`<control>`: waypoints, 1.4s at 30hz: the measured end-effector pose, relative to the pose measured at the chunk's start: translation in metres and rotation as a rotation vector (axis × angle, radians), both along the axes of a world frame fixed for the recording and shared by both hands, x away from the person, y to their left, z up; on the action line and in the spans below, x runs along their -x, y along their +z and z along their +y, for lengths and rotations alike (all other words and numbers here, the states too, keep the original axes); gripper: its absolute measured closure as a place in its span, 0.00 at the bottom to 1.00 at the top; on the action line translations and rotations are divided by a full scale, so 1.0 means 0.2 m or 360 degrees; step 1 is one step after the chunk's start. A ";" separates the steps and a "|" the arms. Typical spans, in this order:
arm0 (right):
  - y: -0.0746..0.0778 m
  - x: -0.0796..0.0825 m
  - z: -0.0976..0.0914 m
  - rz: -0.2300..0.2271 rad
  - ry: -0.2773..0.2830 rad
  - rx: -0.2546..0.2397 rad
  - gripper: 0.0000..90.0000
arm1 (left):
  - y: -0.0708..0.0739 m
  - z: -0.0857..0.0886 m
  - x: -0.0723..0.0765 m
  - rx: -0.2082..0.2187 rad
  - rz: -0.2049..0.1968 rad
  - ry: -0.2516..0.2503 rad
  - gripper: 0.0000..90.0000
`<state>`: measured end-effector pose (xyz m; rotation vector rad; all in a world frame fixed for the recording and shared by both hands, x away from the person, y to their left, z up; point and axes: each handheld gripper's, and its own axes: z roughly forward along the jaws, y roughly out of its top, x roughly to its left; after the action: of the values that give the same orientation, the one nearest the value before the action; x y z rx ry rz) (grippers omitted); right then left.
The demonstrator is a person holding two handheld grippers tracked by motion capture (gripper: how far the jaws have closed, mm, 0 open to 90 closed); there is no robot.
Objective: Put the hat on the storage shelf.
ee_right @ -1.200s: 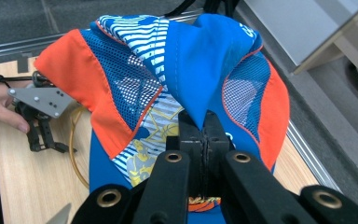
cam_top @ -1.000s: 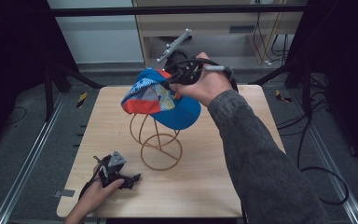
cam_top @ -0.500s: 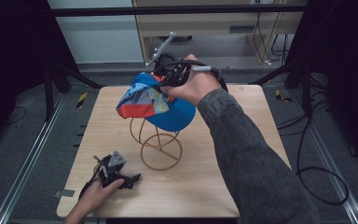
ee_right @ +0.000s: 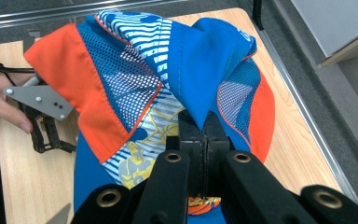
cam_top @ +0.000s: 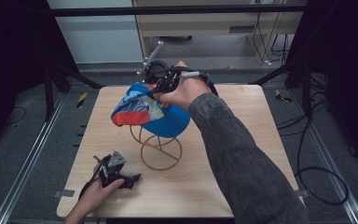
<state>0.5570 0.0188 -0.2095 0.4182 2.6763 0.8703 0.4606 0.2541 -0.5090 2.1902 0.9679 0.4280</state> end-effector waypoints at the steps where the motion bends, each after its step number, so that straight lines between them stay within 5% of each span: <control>1: 0.00 0.00 0.01 0.0003 0.0002 0.0003 1.00 | 0.00 0.00 0.00 0.0000 0.0000 0.0000 0.00; 42: -0.08 0.01 0.06 0.0055 0.0036 -0.0008 0.96 | 0.00 0.00 0.00 0.0004 0.0000 0.0000 0.00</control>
<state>0.5558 0.0300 -0.2258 0.4085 2.7163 0.8841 0.4606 0.2541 -0.5092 2.1879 0.9676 0.4267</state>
